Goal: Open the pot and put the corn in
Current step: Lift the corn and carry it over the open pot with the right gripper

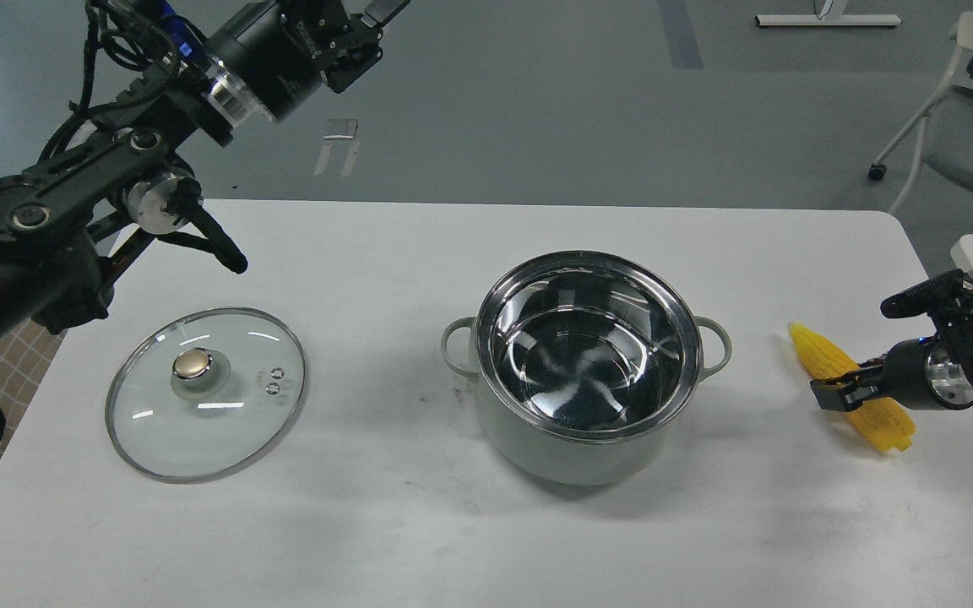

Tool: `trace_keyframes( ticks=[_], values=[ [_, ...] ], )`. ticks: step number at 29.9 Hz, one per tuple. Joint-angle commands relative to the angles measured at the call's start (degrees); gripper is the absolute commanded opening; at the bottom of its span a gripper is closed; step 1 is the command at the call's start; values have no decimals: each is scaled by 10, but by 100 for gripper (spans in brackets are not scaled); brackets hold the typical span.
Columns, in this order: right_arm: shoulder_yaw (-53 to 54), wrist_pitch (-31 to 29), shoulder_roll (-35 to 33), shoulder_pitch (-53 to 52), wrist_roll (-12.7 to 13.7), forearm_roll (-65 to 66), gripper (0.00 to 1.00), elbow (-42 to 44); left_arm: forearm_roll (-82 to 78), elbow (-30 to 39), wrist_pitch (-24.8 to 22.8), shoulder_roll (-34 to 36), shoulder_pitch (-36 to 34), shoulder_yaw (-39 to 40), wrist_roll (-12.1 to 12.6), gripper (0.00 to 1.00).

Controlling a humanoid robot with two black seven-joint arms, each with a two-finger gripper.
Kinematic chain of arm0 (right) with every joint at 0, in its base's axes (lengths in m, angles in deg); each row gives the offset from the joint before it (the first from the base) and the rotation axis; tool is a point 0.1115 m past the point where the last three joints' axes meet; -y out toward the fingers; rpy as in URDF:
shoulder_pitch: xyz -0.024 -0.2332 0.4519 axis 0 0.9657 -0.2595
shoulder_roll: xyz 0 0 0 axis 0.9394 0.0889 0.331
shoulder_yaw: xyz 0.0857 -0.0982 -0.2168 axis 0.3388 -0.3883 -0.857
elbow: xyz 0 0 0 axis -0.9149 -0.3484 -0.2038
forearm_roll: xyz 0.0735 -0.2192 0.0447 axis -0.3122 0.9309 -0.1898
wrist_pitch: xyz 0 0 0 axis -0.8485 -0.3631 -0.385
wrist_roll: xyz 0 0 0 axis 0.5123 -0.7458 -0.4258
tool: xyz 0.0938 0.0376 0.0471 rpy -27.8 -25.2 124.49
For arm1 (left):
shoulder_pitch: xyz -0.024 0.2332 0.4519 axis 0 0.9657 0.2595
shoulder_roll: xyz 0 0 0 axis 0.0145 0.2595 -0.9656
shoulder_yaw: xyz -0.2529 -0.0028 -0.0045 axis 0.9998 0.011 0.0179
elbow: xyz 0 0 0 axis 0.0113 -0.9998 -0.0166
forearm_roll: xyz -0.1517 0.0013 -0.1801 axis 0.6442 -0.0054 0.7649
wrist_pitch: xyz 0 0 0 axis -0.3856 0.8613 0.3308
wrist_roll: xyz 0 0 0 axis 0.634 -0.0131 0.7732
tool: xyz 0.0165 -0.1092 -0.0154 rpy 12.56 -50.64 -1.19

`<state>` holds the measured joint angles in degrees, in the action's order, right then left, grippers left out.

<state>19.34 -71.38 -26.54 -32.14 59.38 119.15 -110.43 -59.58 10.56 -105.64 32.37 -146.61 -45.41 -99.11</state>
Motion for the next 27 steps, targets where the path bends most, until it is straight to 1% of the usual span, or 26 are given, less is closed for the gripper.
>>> trace_keyframes(
  ticks=[1, 6, 7, 9, 10, 12, 14, 16, 18, 22, 24, 27],
  values=[
    [2, 0, -10, -7, 0, -3, 0, -23, 0, 1, 1, 1, 0, 0, 0, 95],
    [12, -3, -40, -70, 0, -9, 0, -81, 0, 1, -2, 4, 0, 0, 0, 95],
    [12, -6, -48, -104, 0, -11, 0, -95, 0, 0, -2, 4, 0, 0, 0, 95],
    [11, -11, -51, -152, 0, -12, 0, -110, 0, 0, -2, 4, 0, 0, 0, 95],
    [11, -22, -49, -178, 0, -13, 0, -122, 0, 0, -2, 4, 0, 0, 0, 95],
    [12, -36, -46, -206, 0, -13, 0, -132, 0, 0, -1, 3, 0, 0, 0, 95],
    [11, -62, -22, -249, 0, -13, 0, -153, 0, 0, -1, 3, 0, 0, 0, 95],
    [11, -72, 1, -267, 0, -13, 0, -166, 0, 0, -1, 2, 1, 0, 0, 95],
    [11, -73, 16, -279, 0, -14, 0, -173, -1, 0, 0, 1, 2, 0, 0, 95],
    [4, -73, 76, -291, 0, -31, 0, -194, -1, 0, 0, 1, 5, 0, 0, 95],
    [0, -73, 93, -291, 0, -32, 0, -200, -1, 0, -1, 1, 5, 0, 0, 95],
    [-31, -73, 132, -291, 0, -33, 0, -201, -1, 0, -1, 2, 7, 0, 0, 95]
  ],
)
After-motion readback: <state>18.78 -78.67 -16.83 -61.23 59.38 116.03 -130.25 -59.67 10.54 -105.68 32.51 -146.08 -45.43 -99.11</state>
